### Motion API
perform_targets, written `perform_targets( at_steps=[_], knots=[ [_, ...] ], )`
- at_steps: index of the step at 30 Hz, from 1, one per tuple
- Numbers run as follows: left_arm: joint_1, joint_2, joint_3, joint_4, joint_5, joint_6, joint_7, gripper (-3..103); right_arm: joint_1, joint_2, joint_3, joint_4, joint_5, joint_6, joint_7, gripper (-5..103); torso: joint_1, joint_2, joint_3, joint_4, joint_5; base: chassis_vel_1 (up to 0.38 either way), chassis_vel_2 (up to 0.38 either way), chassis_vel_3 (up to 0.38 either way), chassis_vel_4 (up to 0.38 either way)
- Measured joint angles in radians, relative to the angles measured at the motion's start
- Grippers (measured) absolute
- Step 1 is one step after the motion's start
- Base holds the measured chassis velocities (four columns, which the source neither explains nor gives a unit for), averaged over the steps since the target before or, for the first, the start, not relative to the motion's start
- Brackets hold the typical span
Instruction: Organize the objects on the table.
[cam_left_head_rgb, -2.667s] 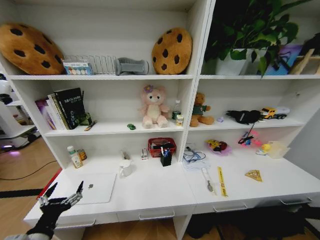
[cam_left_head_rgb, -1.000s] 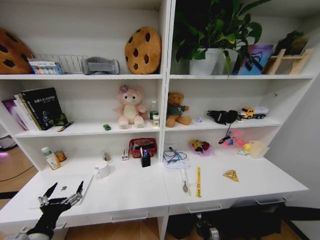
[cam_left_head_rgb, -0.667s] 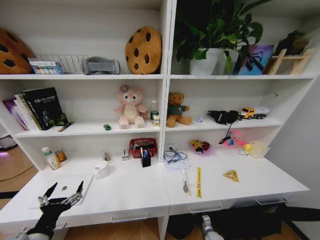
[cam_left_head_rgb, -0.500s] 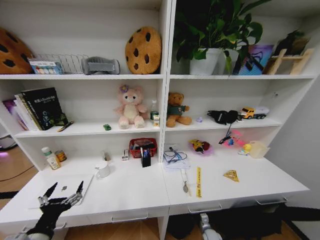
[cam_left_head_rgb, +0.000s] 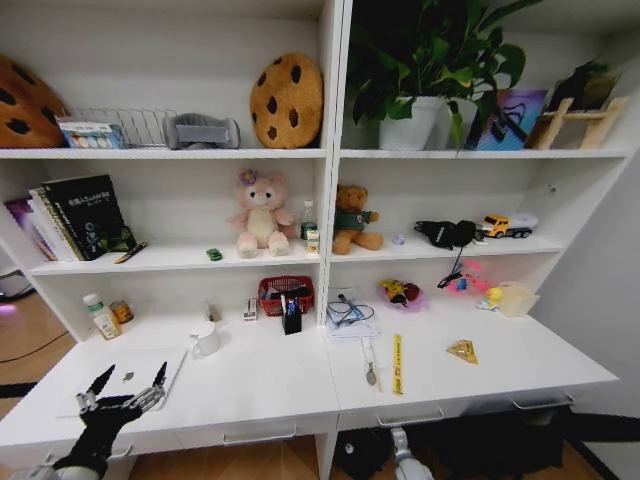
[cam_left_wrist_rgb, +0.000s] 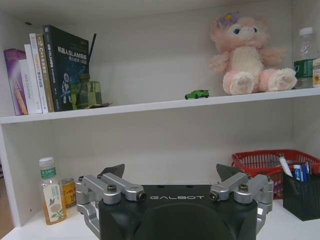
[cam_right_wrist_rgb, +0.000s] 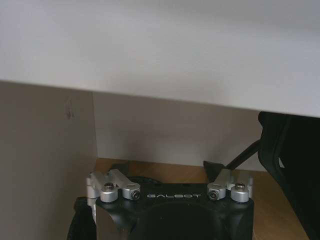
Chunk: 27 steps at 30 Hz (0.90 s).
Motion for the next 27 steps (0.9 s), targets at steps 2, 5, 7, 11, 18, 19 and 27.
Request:
perform_targets(
  at_steps=[2,5,7,11,18,19,27],
  knots=[
    [0.000,0.000,0.000,0.000,0.000,0.000,0.000,100,-0.013,-0.001,0.000,0.012,-0.001,0.005,0.002,84,0.000,0.000,0.000,0.0000,0.0000,0.000,0.000,0.000,0.000],
    [0.000,0.000,0.000,0.000,0.000,0.000,0.000,100,-0.085,-0.006,0.001,0.064,-0.016,0.042,0.013,94,0.000,0.000,0.000,-0.0003,0.0002,0.000,0.000,0.000,0.000],
    [0.000,0.000,0.000,0.000,0.000,0.000,0.000,100,-0.165,-0.015,0.008,0.128,-0.030,0.071,0.015,100,0.000,0.000,0.000,-0.0002,0.0001,0.000,0.000,0.000,0.000],
    [0.000,0.000,0.000,0.000,0.000,0.000,0.000,100,-0.259,-0.027,0.014,0.216,-0.024,0.083,0.012,100,0.000,0.000,0.000,-0.0003,0.0000,0.000,0.000,0.000,0.000],
    [0.000,0.000,0.000,0.000,0.000,0.000,0.000,100,-0.473,-0.041,0.034,0.414,0.018,0.112,0.028,100,0.000,0.000,0.000,0.0000,0.0002,0.000,0.000,0.000,0.000],
    [0.000,0.000,0.000,0.000,0.000,0.000,0.000,100,-0.513,-0.044,0.038,0.458,0.031,0.114,0.029,100,0.000,0.000,0.000,-0.0001,0.0001,0.000,0.000,0.000,0.000],
    [0.000,0.000,0.000,0.000,0.000,0.000,0.000,100,-0.815,-0.051,0.142,0.850,0.086,0.157,-0.004,100,0.000,0.000,0.000,-0.0004,-0.0001,0.000,0.000,0.000,0.000]
  ],
)
